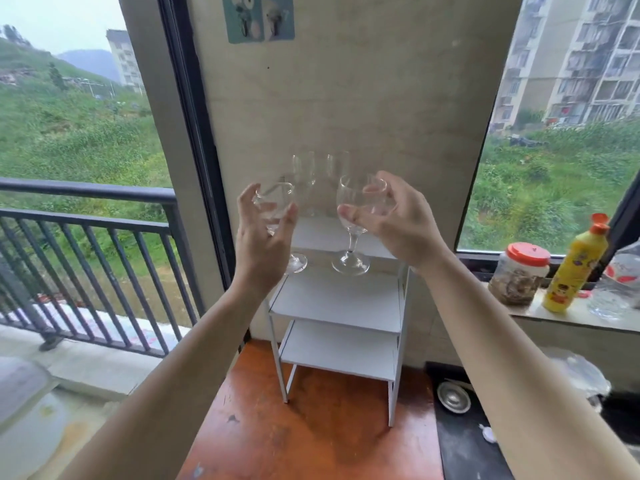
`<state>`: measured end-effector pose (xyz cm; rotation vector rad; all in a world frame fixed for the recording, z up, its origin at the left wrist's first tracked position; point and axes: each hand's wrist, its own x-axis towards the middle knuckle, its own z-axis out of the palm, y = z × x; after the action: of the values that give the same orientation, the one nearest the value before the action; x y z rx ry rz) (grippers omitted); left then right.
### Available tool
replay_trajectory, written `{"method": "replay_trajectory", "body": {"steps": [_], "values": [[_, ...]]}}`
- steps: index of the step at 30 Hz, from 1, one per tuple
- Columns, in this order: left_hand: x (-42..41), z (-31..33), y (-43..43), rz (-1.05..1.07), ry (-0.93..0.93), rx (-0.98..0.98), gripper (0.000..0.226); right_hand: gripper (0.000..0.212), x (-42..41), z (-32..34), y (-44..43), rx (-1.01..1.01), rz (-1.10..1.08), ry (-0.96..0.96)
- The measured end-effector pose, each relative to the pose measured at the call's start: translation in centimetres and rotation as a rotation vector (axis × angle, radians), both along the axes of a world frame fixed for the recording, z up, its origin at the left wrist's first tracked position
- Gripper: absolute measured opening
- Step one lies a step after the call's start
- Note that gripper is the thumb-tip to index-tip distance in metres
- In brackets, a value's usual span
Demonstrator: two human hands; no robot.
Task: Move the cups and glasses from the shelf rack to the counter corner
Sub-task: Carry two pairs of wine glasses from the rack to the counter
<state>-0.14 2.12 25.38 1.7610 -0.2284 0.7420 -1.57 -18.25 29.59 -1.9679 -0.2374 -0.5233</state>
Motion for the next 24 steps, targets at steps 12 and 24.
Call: {"method": "replay_trajectory", "body": {"steps": [12,24], "values": [[-6.8,-15.0,-2.9,-0.284,0.052,0.081,0.066,0.078,-13.2,-17.1,-0.3,0.241,-0.368,0.01],[-19.8,-16.5,-25.0,-0.942,0.043,0.165,0.061,0.087,-34.4,-19.4,-14.0,0.212,-1.08,-0.072]]}}
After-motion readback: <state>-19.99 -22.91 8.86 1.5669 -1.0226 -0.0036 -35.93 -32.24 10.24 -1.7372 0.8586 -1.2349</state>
